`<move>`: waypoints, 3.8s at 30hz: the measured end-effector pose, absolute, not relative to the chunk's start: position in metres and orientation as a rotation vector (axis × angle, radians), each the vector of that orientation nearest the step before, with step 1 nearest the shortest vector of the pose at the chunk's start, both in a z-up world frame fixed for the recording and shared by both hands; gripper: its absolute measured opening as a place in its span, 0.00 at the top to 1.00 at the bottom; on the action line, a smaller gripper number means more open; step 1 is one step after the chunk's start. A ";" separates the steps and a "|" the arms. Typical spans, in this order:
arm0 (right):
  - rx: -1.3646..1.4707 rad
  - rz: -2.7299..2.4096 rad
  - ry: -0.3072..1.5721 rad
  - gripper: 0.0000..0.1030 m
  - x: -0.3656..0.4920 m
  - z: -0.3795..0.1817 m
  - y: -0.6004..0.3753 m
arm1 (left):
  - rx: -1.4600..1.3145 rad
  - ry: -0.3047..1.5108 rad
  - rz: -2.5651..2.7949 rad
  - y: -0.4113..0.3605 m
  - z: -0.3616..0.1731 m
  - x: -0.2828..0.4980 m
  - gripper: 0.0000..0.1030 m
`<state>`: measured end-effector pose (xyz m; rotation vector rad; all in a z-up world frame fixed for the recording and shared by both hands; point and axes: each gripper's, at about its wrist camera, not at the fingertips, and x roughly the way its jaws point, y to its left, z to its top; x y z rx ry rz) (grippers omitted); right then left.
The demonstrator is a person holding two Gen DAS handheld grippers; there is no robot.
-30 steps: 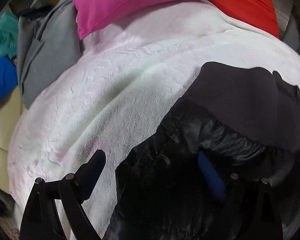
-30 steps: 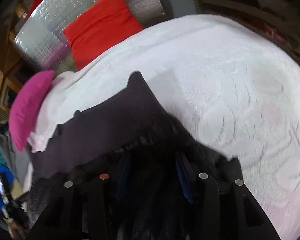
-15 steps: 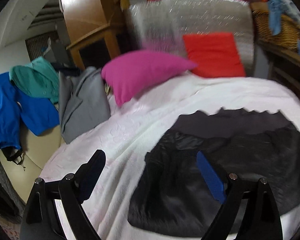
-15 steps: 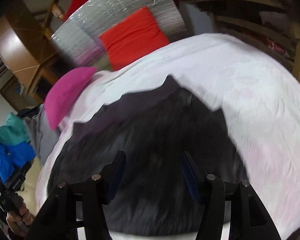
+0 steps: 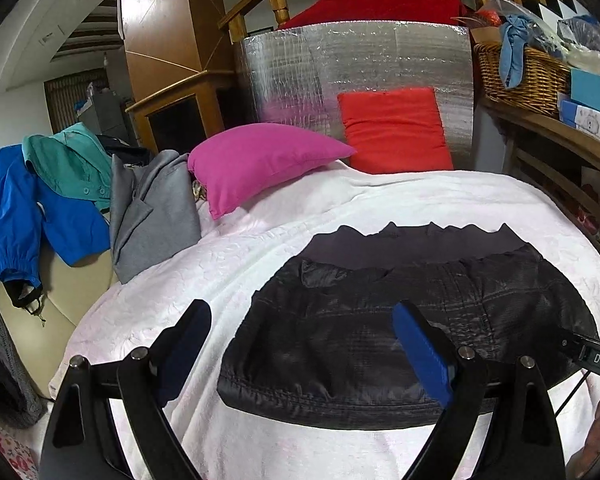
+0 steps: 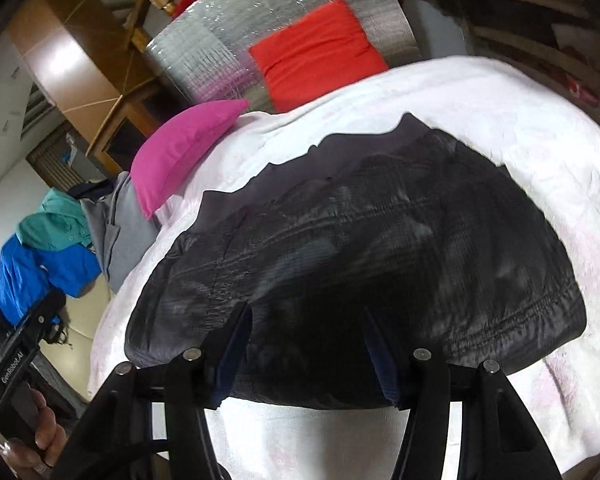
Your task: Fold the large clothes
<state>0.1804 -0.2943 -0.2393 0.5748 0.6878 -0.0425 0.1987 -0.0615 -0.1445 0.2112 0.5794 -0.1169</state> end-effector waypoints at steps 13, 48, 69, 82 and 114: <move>0.562 -0.073 0.763 0.41 0.204 -0.279 -0.297 | 0.235 0.705 -0.118 -0.075 -0.201 0.230 0.10; 0.720 -0.315 0.702 0.71 0.191 -0.303 -0.432 | -0.054 1.113 -0.161 0.036 -0.283 0.350 0.81; 0.764 -0.230 0.841 0.59 0.300 -0.298 -0.466 | 0.047 1.098 -0.192 0.007 -0.269 0.398 0.75; 0.660 -0.296 0.744 0.74 0.279 -0.282 -0.452 | 0.280 0.998 -0.126 -0.020 -0.272 0.381 0.81; 0.454 -0.188 0.659 0.56 0.206 -0.251 -0.320 | 0.237 0.812 -0.184 -0.076 -0.264 0.233 0.29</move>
